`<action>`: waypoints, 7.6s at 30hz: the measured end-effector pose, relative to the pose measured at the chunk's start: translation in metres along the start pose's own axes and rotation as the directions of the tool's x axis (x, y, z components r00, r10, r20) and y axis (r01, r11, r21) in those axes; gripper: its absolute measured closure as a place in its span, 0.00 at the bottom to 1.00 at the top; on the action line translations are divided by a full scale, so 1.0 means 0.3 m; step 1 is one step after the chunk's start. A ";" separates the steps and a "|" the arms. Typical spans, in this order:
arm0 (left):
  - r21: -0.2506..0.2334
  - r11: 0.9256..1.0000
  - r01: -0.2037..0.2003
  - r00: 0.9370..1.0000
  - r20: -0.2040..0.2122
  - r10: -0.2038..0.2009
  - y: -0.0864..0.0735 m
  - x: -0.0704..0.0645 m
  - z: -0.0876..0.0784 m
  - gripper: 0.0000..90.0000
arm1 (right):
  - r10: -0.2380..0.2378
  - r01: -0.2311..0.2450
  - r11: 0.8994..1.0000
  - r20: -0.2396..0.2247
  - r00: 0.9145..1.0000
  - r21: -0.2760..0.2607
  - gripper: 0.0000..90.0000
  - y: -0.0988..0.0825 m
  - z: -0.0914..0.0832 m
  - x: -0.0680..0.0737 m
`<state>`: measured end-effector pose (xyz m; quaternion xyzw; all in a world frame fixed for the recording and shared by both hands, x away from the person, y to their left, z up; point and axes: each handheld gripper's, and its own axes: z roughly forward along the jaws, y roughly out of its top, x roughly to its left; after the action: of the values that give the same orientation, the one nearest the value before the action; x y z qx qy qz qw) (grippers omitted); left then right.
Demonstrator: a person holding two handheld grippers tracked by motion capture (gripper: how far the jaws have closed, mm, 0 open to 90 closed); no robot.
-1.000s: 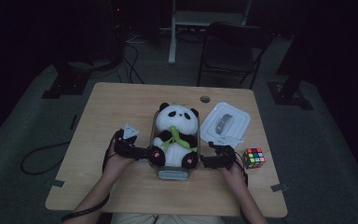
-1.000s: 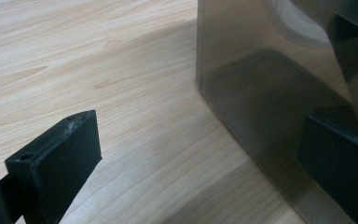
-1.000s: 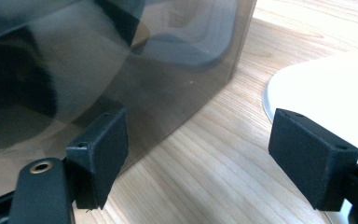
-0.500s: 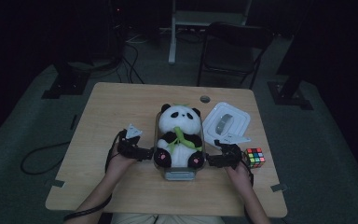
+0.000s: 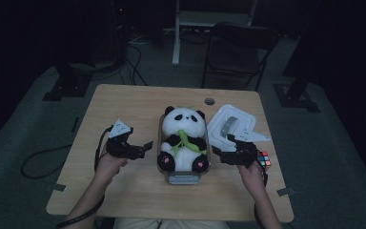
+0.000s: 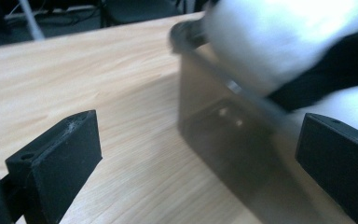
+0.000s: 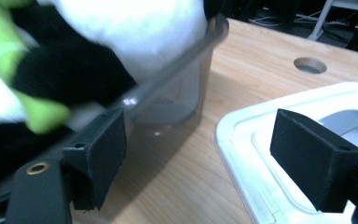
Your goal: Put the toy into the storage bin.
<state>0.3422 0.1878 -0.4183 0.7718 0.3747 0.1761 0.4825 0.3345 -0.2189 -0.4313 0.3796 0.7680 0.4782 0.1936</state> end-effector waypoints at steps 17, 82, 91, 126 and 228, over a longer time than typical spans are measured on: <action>0.039 0.988 -0.147 0.980 0.143 0.140 0.098 -0.204 -0.078 0.01 | -0.064 0.045 0.991 -0.151 0.986 -0.125 0.38 0.141 -0.141 0.151; 0.028 0.981 -0.193 0.963 0.198 0.183 0.151 -0.197 0.038 0.20 | 0.033 -0.030 0.999 -0.137 0.990 0.024 0.21 0.191 -0.007 0.127; -0.037 0.989 -0.140 0.981 0.129 0.144 0.215 -0.147 0.084 0.06 | -0.004 0.005 1.000 -0.135 0.991 0.007 0.19 0.221 0.040 0.103; 0.032 0.985 -0.169 0.982 0.089 0.166 0.228 -0.149 0.229 0.65 | -0.037 0.056 0.994 -0.198 0.979 0.094 0.12 0.286 0.254 0.137; 0.084 0.987 -0.139 0.986 0.108 0.129 0.012 -0.056 0.038 0.02 | 0.175 -0.198 0.979 0.266 0.948 0.059 0.12 -0.105 -0.212 -0.119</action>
<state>0.3397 0.1673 -0.4191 0.8245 0.3044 0.1511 0.4525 0.3027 -0.2918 -0.4315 0.5177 0.7162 0.4077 0.2301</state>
